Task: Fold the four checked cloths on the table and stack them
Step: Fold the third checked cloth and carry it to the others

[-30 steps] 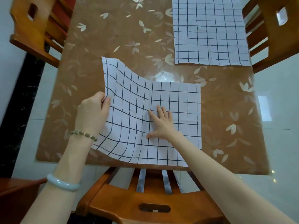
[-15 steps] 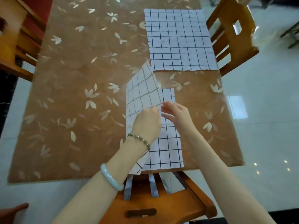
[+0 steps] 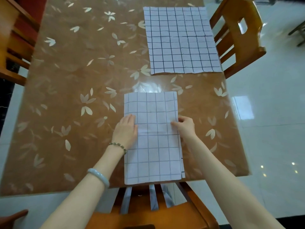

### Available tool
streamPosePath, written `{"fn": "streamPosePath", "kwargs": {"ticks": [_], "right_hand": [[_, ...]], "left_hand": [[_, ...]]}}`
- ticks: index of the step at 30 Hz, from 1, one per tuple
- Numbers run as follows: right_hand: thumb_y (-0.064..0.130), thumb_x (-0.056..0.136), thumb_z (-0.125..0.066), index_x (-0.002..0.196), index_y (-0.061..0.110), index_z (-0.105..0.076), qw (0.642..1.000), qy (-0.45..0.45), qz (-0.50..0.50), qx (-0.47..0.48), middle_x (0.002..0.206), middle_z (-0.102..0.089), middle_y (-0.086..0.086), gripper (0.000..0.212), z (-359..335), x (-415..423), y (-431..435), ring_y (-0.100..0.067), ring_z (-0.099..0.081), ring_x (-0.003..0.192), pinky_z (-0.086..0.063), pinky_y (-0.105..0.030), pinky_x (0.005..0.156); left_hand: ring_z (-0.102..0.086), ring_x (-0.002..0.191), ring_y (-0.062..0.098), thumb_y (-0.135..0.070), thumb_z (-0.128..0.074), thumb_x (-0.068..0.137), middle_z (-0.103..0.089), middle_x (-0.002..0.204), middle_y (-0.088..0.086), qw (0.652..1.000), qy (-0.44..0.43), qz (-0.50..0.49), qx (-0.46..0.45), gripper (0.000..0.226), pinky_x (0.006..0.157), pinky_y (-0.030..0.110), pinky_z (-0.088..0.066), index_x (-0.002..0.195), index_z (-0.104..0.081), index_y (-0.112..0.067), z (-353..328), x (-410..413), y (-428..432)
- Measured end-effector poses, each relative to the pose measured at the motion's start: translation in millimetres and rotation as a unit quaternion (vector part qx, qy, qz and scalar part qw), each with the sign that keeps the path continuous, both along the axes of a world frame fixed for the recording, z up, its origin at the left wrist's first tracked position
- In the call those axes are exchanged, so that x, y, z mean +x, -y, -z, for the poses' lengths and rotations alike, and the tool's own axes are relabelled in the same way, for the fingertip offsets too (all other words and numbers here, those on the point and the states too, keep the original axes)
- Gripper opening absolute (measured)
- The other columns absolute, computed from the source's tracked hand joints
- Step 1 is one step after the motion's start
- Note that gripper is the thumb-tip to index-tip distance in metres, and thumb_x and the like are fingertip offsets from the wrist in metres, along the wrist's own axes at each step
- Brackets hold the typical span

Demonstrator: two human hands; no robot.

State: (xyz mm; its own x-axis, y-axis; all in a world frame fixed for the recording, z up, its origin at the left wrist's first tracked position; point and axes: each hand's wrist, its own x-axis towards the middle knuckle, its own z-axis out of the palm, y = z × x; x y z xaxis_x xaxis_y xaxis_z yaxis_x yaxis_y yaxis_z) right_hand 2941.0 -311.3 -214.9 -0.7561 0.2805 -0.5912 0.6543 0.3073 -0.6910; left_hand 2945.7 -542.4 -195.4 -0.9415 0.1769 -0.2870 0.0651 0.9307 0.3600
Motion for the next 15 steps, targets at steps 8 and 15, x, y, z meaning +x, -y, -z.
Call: {"fn": "streamPosePath", "kwargs": {"ticks": [8, 15], "right_hand": [[0.017, 0.081, -0.063, 0.095, 0.015, -0.068, 0.997, -0.036, 0.031, 0.06, 0.086, -0.068, 0.004, 0.015, -6, -9, 3, -0.011, -0.061, 0.081, -0.047, -0.027, 0.073], [0.016, 0.083, -0.063, 0.096, 0.017, -0.063, 0.996, -0.031, 0.047, 0.07, 0.091, -0.065, 0.002, 0.013, 5, -12, -2, -0.015, -0.061, 0.087, -0.049, -0.03, 0.078]], "left_hand": [[0.001, 0.147, 0.017, -0.045, -0.023, 0.099, -0.004, 0.16, 0.002, 0.998, 0.008, 0.018, -0.06, 0.063, 0.118, 0.041, 0.0, 0.152, -0.008, -0.012, 42, -10, 26], [0.016, 0.144, 0.014, -0.061, 0.014, 0.082, 0.016, 0.157, -0.002, 0.99, 0.013, 0.058, -0.128, 0.075, 0.117, 0.042, 0.01, 0.144, 0.019, -0.019, 64, -12, 35]]}}
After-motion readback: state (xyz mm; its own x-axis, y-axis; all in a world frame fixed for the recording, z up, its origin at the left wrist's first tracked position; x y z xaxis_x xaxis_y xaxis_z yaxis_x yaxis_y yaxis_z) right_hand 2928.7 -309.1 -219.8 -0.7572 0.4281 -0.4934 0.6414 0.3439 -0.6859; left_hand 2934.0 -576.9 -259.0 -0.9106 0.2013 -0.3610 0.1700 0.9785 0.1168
